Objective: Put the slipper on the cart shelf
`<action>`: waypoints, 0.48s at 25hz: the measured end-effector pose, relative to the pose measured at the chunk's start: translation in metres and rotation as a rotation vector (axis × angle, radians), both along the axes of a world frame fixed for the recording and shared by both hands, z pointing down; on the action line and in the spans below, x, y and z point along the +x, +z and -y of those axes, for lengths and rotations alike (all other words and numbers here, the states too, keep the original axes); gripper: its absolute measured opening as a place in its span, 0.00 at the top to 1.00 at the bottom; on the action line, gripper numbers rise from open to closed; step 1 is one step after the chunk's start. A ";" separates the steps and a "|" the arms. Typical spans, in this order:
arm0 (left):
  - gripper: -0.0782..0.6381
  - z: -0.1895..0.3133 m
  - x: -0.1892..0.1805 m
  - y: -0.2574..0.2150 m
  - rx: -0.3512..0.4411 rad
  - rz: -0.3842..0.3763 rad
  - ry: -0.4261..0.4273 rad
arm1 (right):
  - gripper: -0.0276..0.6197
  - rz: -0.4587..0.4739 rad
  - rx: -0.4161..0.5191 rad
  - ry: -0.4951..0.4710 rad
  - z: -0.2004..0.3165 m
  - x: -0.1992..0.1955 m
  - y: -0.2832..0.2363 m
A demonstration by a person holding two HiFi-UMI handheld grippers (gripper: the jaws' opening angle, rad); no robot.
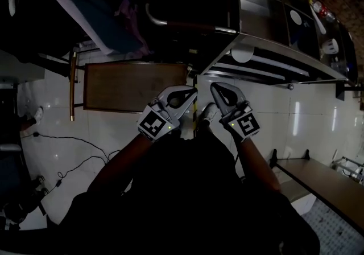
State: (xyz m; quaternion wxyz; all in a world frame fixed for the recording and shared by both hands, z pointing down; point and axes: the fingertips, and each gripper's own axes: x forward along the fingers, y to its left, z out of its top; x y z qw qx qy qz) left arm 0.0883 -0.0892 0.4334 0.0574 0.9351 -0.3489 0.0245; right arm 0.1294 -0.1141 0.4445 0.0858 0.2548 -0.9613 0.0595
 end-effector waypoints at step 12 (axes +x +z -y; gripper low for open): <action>0.89 -0.044 -0.038 -0.022 0.024 -0.022 -0.013 | 0.95 -0.006 0.009 -0.042 -0.061 -0.058 -0.030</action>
